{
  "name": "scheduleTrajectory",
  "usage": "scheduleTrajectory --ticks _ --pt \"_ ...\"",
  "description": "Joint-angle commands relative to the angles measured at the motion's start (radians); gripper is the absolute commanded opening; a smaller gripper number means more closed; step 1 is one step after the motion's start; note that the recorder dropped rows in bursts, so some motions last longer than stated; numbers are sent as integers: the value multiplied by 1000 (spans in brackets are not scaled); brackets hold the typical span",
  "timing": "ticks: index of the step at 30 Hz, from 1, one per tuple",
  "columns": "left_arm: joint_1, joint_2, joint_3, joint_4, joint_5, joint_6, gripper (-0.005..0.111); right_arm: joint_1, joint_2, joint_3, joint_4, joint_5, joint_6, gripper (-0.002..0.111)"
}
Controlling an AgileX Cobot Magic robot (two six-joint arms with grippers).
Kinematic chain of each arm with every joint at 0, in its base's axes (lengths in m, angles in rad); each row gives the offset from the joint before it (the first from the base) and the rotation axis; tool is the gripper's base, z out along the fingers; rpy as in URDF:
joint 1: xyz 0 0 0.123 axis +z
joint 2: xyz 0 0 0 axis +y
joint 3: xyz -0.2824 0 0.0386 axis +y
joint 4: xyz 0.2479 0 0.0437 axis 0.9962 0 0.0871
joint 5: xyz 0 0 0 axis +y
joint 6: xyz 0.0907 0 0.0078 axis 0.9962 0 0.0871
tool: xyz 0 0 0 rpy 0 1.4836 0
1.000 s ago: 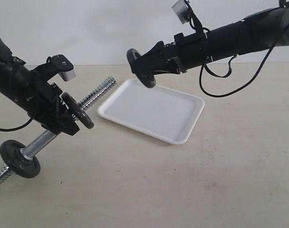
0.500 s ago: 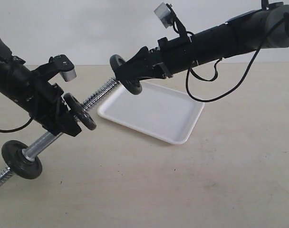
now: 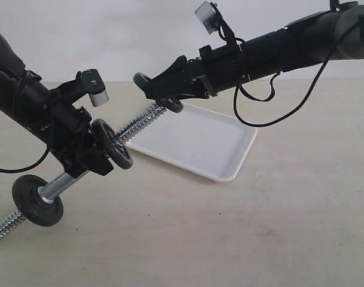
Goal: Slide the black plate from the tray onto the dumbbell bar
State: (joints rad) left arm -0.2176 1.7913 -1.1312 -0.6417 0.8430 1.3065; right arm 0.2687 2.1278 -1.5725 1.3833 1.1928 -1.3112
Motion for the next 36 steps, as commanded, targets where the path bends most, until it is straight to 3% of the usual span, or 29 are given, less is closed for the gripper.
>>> scheduleTrajectory --ticks 1,7,15,36 --pt "-4 -65 -30 -94 -45 11 4 0 -25 -11 39 28 8 0" --pt "-3 -65 -30 -14 -80 -41 4 -4 -25 -11 40 28 16 0" --pt "-3 -67 -30 -27 -141 -51 4 -4 -25 -11 40 28 31 0" --pt "-3 -67 -30 -317 -170 131 4 8 -25 -11 99 28 55 0"
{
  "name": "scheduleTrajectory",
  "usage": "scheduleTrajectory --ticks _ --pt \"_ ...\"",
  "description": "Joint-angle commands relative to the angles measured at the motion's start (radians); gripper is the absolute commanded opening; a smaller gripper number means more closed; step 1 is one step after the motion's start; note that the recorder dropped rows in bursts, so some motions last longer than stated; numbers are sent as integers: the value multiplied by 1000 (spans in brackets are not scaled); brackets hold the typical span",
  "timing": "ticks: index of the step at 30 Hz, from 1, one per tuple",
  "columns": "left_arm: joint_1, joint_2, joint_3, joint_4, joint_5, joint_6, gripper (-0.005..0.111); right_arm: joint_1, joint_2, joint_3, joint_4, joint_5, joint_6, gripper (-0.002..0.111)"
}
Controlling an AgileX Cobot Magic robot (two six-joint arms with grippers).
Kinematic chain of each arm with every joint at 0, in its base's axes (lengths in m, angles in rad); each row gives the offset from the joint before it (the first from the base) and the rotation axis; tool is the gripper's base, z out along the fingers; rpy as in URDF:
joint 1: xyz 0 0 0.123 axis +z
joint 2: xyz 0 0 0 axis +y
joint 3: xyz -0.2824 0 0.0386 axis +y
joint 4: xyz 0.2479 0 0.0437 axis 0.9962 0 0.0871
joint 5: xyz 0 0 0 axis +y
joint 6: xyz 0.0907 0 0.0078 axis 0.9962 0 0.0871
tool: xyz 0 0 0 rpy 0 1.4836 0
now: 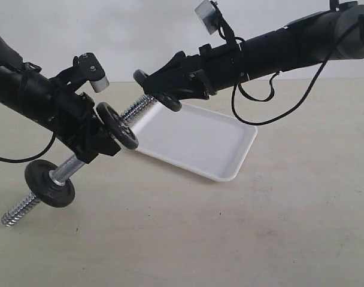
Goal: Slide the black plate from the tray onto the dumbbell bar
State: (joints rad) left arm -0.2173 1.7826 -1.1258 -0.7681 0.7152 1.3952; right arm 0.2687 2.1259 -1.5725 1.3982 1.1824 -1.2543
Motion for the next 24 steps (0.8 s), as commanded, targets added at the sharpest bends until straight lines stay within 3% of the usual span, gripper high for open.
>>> scheduleTrajectory --ticks 1,24 --pt "-3 -58 -35 -205 -42 52 4 11 -23 -11 87 39 -2 0" --pt "-5 -58 -35 -289 -58 90 4 90 -21 -11 67 39 -36 0"
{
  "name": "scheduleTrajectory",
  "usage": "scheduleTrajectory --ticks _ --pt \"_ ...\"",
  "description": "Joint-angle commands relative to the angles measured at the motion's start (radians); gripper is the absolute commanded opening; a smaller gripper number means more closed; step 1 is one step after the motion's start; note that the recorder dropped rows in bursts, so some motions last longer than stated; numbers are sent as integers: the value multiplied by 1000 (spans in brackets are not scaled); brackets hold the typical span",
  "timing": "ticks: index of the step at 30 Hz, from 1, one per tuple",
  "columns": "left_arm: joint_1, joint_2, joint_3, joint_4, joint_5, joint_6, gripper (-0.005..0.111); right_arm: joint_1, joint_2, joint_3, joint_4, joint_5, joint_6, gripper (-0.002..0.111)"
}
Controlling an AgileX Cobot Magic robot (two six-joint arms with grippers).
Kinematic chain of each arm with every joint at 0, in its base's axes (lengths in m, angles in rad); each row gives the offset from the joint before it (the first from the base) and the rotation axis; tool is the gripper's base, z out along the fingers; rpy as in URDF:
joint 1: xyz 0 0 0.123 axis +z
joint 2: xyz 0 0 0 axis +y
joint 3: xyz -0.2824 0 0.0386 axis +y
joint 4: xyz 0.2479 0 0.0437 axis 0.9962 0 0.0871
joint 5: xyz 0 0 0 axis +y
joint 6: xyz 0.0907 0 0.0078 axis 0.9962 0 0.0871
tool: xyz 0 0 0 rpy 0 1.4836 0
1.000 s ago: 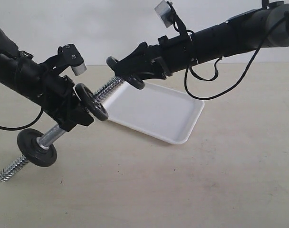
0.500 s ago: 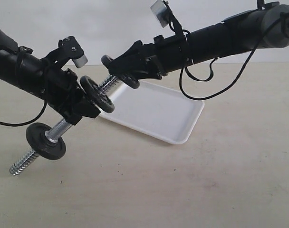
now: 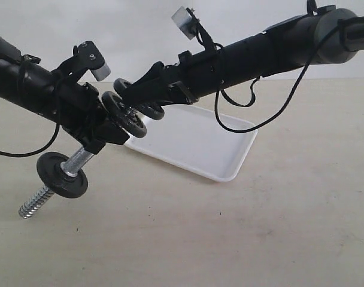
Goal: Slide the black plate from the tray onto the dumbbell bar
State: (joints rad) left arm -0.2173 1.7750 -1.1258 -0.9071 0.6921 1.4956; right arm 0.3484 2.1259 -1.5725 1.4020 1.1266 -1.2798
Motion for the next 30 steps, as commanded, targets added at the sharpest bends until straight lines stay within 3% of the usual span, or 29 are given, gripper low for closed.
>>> scheduleTrajectory --ticks 1,25,27,30 --pt "-5 -50 -35 -152 -34 -10 4 10 -21 -11 55 95 -11 0" --pt "-5 -50 -35 -196 -19 1 4 45 -21 -9 -24 95 -8 0" --pt "-5 -50 -35 -196 -19 1 4 45 -21 -9 -33 95 -8 5" --pt "-5 -50 -35 -196 -19 1 4 45 -21 -9 -36 95 4 34"
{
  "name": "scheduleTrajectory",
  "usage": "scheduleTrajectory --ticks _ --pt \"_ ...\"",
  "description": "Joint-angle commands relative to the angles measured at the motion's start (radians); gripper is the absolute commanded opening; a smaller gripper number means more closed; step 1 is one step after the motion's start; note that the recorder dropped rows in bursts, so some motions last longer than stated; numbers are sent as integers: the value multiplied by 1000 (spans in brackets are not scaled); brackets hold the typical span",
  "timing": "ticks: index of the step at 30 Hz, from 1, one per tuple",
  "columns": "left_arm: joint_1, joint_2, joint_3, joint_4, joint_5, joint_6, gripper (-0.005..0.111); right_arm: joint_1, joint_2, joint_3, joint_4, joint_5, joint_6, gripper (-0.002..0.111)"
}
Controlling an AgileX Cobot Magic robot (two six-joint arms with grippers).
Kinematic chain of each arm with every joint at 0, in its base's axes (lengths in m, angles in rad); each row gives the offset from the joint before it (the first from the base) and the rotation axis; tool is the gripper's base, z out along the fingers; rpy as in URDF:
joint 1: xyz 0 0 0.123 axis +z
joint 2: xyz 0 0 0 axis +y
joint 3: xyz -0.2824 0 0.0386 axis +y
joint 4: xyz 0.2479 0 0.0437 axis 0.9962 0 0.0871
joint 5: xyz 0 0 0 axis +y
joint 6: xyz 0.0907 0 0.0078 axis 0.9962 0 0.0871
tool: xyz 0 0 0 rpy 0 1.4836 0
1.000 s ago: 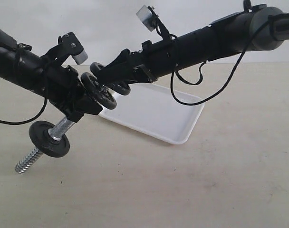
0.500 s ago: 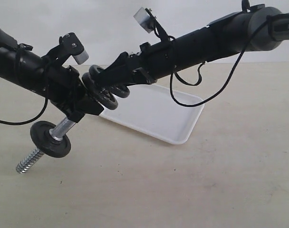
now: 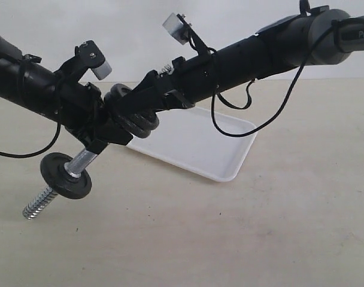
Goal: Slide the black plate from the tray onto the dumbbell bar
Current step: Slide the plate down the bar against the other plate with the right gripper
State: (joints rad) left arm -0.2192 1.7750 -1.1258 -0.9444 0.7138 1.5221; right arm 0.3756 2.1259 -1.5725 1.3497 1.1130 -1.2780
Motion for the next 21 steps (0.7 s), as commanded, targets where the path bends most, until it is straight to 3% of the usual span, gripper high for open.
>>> scheduleTrajectory --ticks 1,3,4,11,21 --pt "-3 -50 -35 -159 -41 -26 4 17 -21 -9 12 108 23 49" --pt "-3 -50 -35 -159 -41 -26 4 17 -21 -9 10 108 40 72" --pt "-3 -50 -35 -159 -41 -26 4 17 -21 -9 8 108 46 77" --pt "-3 -50 -35 -136 -41 -34 4 17 -21 -9 2 90 105 103" --pt "-3 -50 -35 -136 -41 -38 4 17 -21 -9 2 107 113 105"
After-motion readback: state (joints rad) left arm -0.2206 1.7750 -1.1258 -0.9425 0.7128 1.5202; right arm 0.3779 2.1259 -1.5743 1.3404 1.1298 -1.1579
